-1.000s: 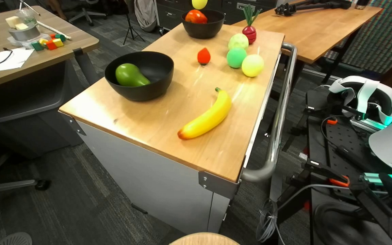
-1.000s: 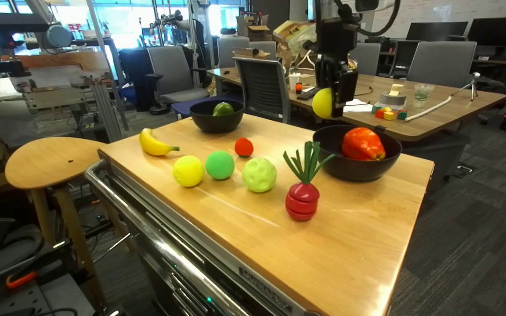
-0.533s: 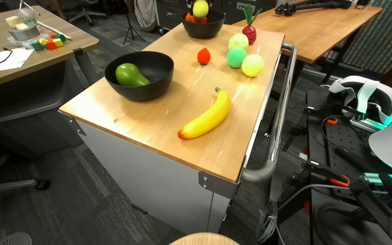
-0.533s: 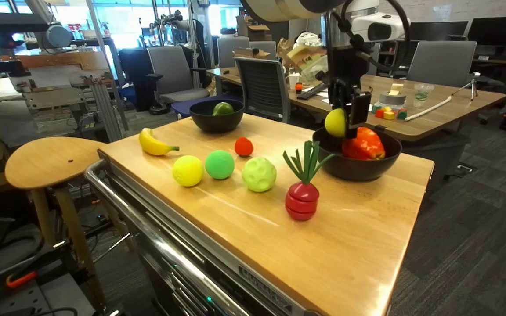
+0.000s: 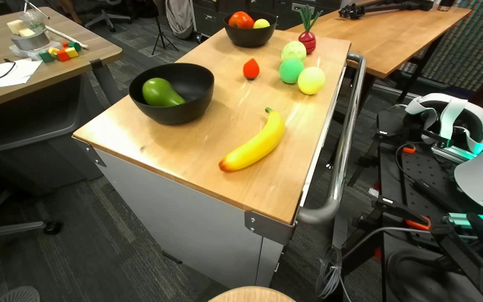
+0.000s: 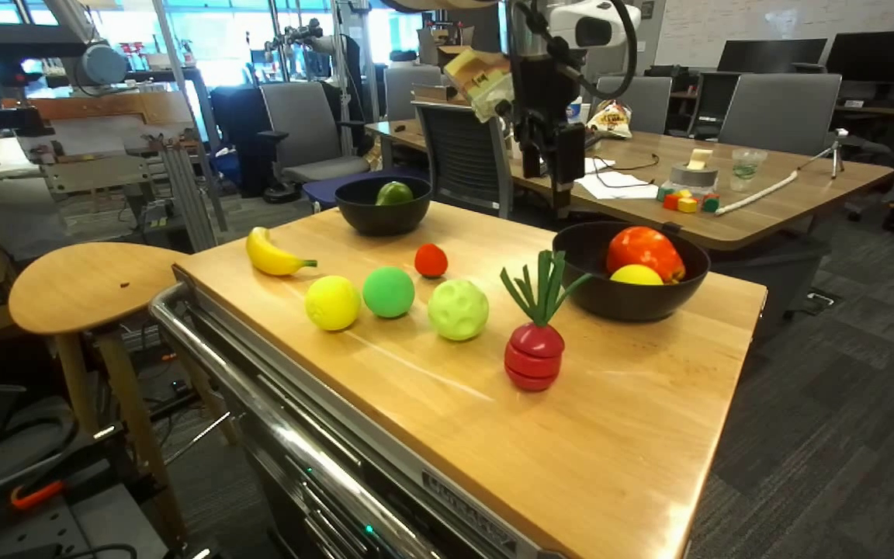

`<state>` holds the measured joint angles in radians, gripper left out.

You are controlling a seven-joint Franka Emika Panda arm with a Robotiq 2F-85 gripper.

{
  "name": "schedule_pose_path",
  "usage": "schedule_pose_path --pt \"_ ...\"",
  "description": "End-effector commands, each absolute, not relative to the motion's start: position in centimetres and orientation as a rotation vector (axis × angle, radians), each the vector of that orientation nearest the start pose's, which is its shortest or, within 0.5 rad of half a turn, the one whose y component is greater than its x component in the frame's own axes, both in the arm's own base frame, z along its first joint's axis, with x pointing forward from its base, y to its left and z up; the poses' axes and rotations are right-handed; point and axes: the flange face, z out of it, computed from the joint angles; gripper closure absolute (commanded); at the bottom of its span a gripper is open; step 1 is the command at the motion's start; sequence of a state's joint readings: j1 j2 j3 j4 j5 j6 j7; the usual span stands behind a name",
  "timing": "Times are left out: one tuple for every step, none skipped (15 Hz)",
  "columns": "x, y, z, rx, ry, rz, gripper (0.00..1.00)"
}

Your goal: Place the fruits and vegetables in the two black bowls

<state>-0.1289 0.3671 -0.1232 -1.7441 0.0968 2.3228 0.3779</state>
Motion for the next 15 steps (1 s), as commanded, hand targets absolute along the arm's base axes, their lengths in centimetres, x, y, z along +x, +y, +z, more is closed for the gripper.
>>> schedule_pose_path --pt "61.3 -13.7 39.1 -2.9 0.979 -0.26 0.0" --pt "60.5 -13.5 38.5 -2.906 0.985 -0.227 0.0" --pt "59.7 -13.4 37.8 -2.907 0.994 -0.194 0.0" --pt "58.8 -13.4 37.0 -2.905 1.0 -0.167 0.0" --pt "58.0 -13.5 36.1 -2.899 1.006 -0.145 0.0" --pt "57.2 -13.6 35.3 -2.894 1.014 -0.119 0.0" --pt "56.4 -13.7 34.4 -2.886 1.019 -0.1 0.0" --pt "55.6 -13.8 33.5 -2.876 1.025 -0.075 0.0" --pt "54.8 -13.9 32.7 -2.872 1.034 -0.052 0.0" --pt "54.1 -14.0 31.9 -2.871 1.042 -0.033 0.0" --pt "53.4 -14.1 31.2 -2.875 1.044 -0.021 0.0" --pt "53.0 -14.1 30.9 -2.883 1.044 -0.025 0.0" --pt "52.4 -14.1 30.9 -2.892 1.041 -0.041 0.0" --pt "52.0 -14.2 31.0 -2.896 1.036 -0.064 0.0" --pt "51.6 -14.1 31.2 -2.906 1.028 -0.097 0.0"
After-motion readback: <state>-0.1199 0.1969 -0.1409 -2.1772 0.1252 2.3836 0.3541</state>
